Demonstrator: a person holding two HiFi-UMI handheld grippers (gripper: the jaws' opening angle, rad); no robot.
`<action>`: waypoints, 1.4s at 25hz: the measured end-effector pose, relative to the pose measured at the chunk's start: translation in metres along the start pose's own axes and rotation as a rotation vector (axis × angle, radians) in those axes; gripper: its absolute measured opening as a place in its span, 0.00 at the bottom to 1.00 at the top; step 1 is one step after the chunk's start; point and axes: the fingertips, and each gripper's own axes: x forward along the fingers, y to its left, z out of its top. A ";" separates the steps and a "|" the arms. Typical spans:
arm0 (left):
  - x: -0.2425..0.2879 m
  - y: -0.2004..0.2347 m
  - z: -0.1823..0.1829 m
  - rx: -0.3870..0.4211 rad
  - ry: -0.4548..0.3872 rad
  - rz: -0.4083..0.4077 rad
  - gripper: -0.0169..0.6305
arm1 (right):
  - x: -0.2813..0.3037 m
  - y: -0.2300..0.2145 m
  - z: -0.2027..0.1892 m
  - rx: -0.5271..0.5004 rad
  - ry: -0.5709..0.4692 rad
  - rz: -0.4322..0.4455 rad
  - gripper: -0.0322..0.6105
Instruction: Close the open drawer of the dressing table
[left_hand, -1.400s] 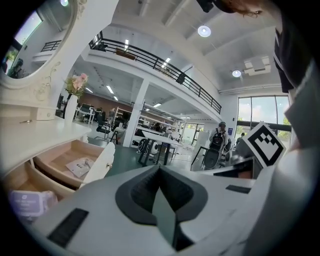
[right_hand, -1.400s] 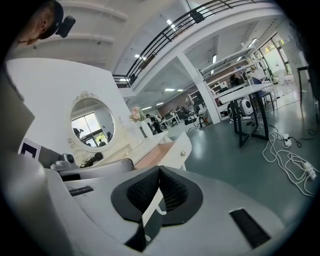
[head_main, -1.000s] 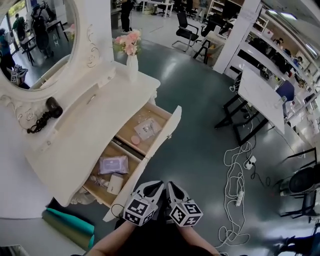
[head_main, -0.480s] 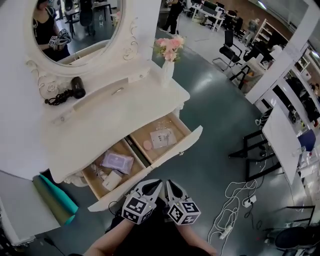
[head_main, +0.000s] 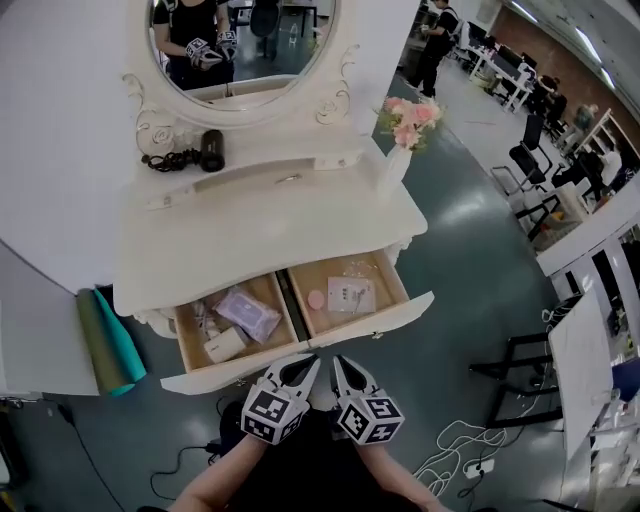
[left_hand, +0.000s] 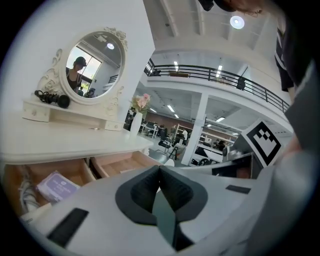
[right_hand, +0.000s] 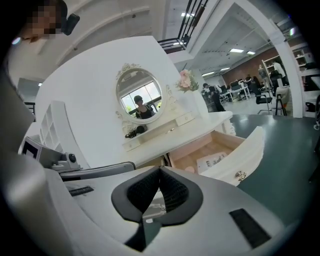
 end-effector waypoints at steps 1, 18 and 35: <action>0.000 0.002 0.000 -0.006 -0.007 0.022 0.02 | 0.002 -0.001 0.001 -0.006 0.010 0.017 0.08; -0.055 0.041 -0.032 -0.151 -0.102 0.443 0.02 | 0.037 0.030 -0.031 -0.054 0.203 0.292 0.08; -0.162 0.099 -0.141 -0.438 0.067 0.796 0.02 | 0.056 0.077 -0.132 -0.139 0.527 0.425 0.08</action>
